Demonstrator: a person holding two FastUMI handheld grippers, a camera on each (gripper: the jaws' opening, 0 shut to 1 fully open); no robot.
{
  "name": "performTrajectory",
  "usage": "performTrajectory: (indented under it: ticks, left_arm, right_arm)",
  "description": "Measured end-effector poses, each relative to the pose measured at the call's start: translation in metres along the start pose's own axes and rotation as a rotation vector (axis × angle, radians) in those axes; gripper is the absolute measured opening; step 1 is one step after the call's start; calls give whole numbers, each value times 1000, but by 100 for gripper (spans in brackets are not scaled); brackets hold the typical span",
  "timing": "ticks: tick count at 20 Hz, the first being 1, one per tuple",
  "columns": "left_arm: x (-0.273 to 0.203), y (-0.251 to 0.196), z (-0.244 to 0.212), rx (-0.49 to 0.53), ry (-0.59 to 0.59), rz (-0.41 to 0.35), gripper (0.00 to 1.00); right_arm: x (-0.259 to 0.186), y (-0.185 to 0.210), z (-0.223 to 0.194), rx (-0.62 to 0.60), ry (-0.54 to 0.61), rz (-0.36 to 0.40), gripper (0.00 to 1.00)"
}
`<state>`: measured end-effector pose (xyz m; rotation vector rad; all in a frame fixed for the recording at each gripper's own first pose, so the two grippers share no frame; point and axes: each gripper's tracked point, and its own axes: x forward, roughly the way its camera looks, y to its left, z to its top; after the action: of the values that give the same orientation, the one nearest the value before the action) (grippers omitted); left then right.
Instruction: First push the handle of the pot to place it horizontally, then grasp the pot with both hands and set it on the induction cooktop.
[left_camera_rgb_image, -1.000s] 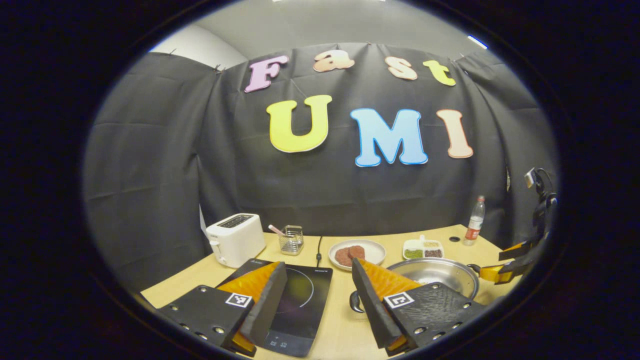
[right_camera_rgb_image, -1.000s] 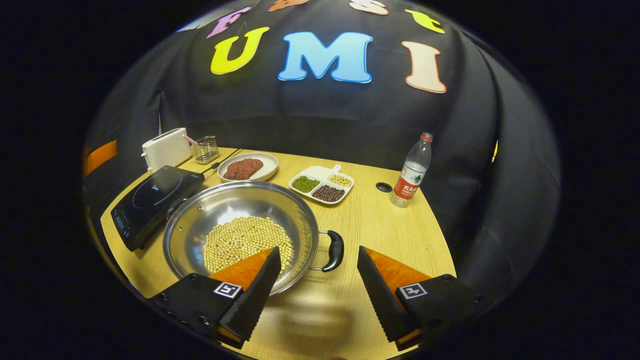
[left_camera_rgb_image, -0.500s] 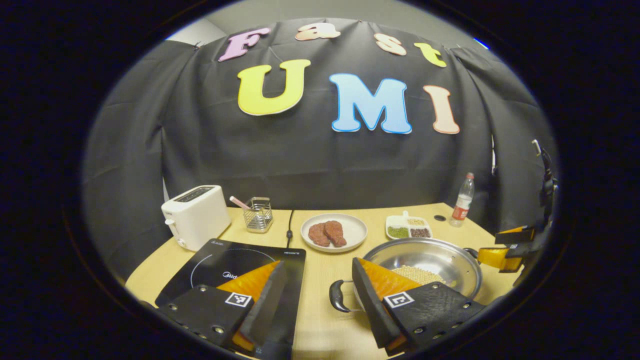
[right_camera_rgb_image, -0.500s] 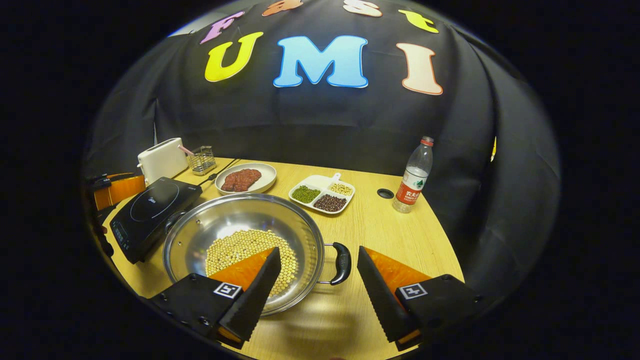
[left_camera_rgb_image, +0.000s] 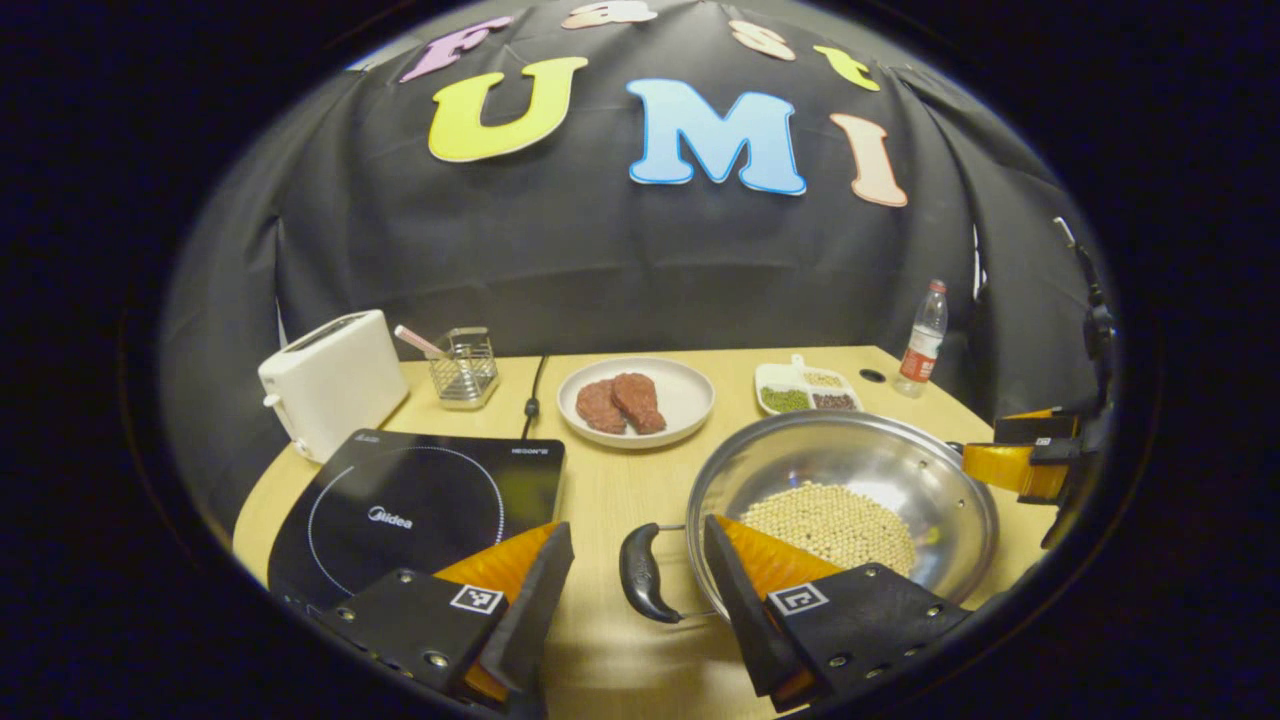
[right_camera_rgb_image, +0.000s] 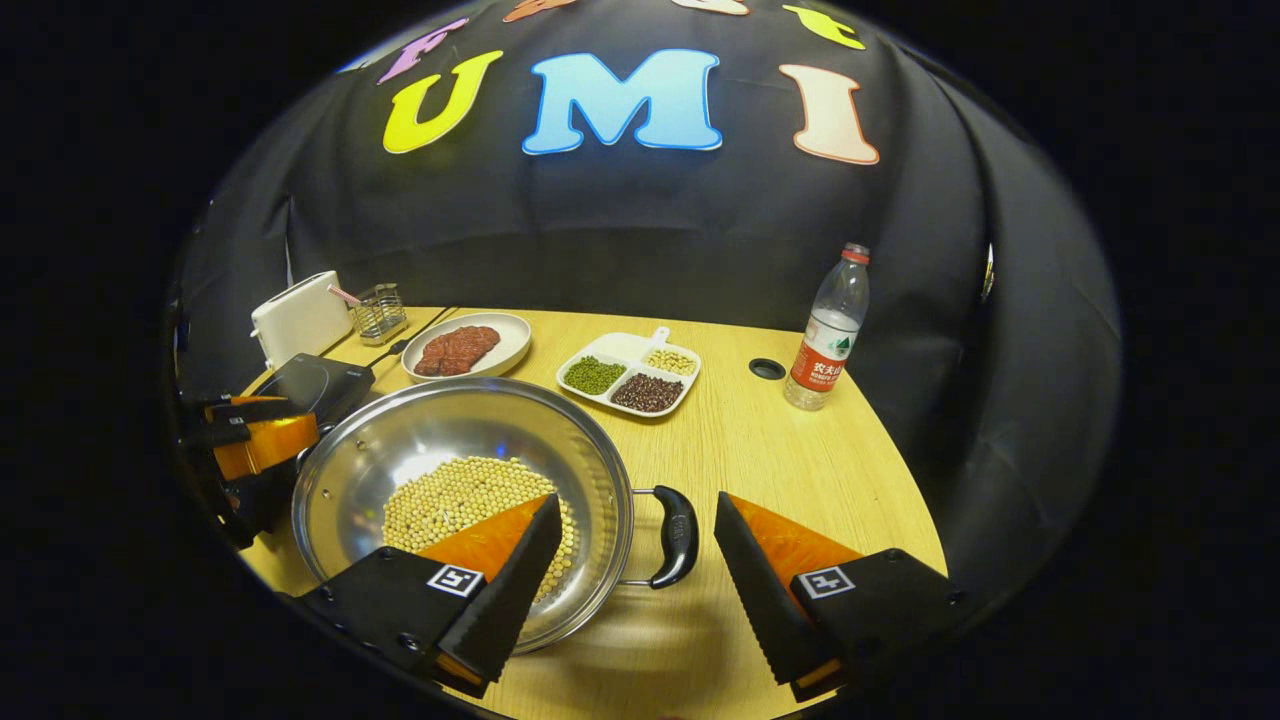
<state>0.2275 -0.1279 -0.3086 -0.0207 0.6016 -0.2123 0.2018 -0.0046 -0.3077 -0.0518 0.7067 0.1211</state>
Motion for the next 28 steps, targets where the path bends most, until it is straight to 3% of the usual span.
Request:
performTrajectory:
  ticks: [10,13,14,15,17,18,20,24,25,28]
  left_arm:
    - [20,-14,-21,-2,93,-28,81]
    - [24,-14,-27,-23,114,-18,78]
    - [24,-13,-27,-31,116,-10,78]
    - [25,-12,-28,-37,119,-1,78]
    - [25,-8,-30,-40,130,24,80]
    - [26,-13,-30,-52,131,-2,81]
    - [26,-15,-30,-67,142,12,63]
    - [27,-14,-29,-79,140,37,58]
    - [27,-14,-27,-76,136,42,54]
    - [25,-15,-29,-70,146,56,56]
  right_arm:
    - [31,-5,-17,64,79,4,98]
    - [34,-4,-22,70,98,17,84]
    - [34,-4,-23,67,102,19,84]
    - [35,-4,-25,62,107,19,75]
    - [35,-6,-25,60,109,17,71]
    - [34,-7,-25,71,113,27,65]
    - [37,-6,-26,84,117,36,64]
    - [36,-5,-24,78,112,41,51]
    - [35,-5,-24,82,113,39,50]
    - [35,-3,-23,72,116,47,53]
